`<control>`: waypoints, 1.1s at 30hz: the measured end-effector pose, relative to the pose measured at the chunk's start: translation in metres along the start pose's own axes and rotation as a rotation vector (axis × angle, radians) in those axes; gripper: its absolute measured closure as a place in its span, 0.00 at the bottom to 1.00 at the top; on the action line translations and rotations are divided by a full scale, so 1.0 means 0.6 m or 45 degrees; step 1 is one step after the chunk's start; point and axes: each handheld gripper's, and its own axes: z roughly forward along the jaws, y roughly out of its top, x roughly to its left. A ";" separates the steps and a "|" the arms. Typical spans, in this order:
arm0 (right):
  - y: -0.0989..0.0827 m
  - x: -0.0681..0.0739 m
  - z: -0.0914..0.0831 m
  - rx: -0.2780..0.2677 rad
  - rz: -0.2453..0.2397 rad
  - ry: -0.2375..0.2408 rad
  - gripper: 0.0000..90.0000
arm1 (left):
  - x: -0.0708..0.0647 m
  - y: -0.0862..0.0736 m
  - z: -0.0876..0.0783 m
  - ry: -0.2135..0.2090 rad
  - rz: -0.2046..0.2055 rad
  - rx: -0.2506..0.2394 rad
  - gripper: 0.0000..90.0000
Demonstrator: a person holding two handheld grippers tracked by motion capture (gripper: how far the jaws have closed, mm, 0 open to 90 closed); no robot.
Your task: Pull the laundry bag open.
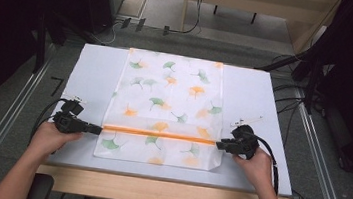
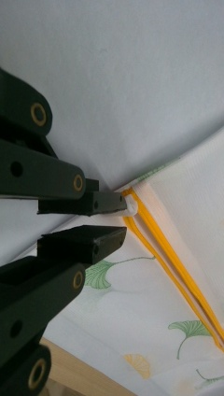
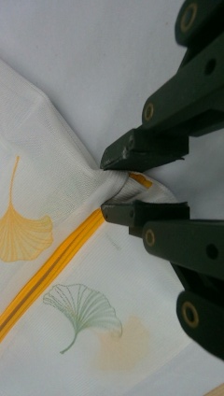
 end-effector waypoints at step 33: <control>0.000 -0.001 -0.037 -0.192 -0.016 -0.010 0.48 | -0.029 0.005 -0.016 0.136 0.176 -0.194 0.41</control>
